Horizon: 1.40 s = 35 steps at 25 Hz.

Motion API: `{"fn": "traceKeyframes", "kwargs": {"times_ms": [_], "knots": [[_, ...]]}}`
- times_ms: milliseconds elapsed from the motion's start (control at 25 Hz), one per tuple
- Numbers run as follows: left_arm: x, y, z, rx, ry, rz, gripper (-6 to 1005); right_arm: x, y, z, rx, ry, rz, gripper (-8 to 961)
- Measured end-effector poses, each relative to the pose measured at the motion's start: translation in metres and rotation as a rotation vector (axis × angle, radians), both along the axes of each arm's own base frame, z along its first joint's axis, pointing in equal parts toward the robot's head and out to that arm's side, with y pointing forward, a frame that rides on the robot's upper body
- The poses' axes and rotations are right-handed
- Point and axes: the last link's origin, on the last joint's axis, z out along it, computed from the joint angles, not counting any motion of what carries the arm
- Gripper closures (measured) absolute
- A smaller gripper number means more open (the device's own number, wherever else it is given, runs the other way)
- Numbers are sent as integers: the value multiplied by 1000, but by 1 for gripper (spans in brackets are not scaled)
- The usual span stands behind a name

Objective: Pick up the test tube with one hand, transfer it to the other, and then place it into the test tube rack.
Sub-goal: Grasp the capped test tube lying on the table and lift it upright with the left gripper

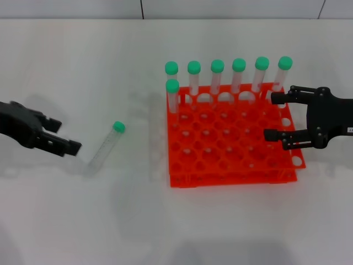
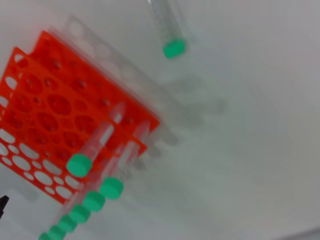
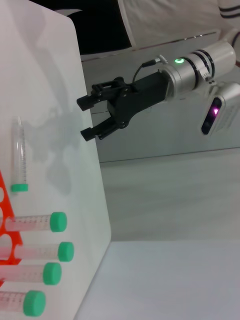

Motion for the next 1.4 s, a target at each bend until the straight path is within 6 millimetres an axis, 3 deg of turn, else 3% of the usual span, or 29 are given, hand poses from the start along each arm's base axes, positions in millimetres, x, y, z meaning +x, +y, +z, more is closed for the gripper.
{"fn": "traceKeyframes", "kwargs": {"times_ms": [360, 720, 1400], "knots": [[15, 10, -17, -88, 175, 190, 124, -8, -3, -5, 11, 36, 53, 80], [11, 19, -43, -74, 276, 305, 128, -11, -4, -9, 15, 30, 88, 81], [20, 33, -82, -62, 385, 371, 137, -9, -6, -9, 16, 21, 97, 81]]}}
